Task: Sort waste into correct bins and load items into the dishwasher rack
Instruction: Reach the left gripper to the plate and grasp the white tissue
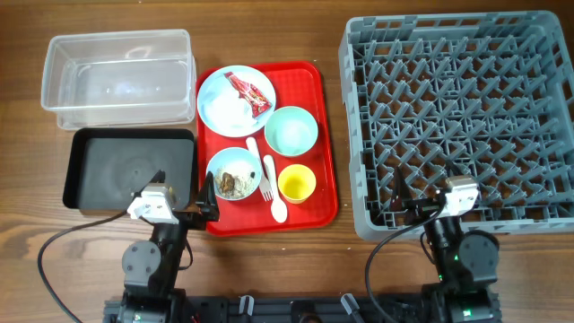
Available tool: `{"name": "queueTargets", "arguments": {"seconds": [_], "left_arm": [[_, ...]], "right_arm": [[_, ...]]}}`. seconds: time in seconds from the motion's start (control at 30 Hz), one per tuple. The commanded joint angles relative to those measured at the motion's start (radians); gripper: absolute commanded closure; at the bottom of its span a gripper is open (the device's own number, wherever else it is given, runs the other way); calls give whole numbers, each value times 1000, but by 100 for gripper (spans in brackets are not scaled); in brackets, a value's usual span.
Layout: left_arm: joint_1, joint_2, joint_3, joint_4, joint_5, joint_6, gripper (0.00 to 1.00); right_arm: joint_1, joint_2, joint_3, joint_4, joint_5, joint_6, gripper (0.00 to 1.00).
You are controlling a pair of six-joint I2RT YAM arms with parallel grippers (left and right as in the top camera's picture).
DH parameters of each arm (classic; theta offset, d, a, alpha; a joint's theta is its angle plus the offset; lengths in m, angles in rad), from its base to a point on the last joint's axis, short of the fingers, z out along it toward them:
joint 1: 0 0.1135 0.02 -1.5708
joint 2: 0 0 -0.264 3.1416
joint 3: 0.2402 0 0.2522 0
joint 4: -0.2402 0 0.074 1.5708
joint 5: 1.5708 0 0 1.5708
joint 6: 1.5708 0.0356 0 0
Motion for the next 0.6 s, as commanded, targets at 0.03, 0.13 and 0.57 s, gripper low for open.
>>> {"name": "queueTargets", "arguments": {"seconds": [0.03,0.13,0.57], "left_arm": [[6,206,137,-5,5,-82,0],[6,440,290,-38,5,-82,0],[6,1304,1178,-659,112,-82,0]], "right_arm": [[-7,185,190,-77,29,19,0],[-7,363,343,-179,27,19,0],[-7,835,726,-487,-40,-31,0]]}}
